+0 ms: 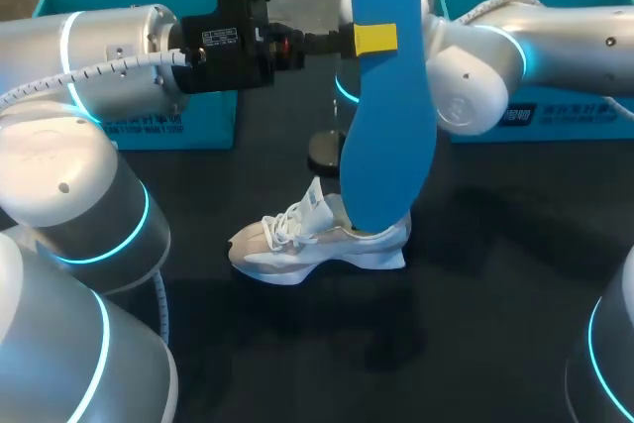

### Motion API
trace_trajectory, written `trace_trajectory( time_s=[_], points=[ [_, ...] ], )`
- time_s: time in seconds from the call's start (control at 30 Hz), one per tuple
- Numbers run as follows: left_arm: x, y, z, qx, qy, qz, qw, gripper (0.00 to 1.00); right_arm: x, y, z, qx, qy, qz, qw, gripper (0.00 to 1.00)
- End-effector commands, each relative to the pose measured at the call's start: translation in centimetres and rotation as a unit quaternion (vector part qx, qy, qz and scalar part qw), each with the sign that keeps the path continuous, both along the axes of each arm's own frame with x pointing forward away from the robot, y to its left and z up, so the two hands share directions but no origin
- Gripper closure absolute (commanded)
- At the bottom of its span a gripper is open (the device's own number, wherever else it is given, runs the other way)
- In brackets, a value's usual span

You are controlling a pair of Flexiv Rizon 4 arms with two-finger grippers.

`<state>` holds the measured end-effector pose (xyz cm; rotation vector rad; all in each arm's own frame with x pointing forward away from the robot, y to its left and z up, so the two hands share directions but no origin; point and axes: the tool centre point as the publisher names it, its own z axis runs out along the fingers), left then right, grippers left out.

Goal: Take the shoe out of the shoebox, open the shoe tongue, remove and reinsert the insole, then place the shoe into the shoebox

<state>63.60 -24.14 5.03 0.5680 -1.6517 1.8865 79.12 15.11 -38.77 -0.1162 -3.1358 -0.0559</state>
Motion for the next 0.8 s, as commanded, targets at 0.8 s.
trace_trajectory(
  time_s=[0.8],
  points=[
    [0.0,-0.1,-0.2,-0.002,0.0,0.0,1.0,1.0,-1.8,-0.8,1.8,0.016,0.083,-0.114,0.99,1.0]
  ],
)
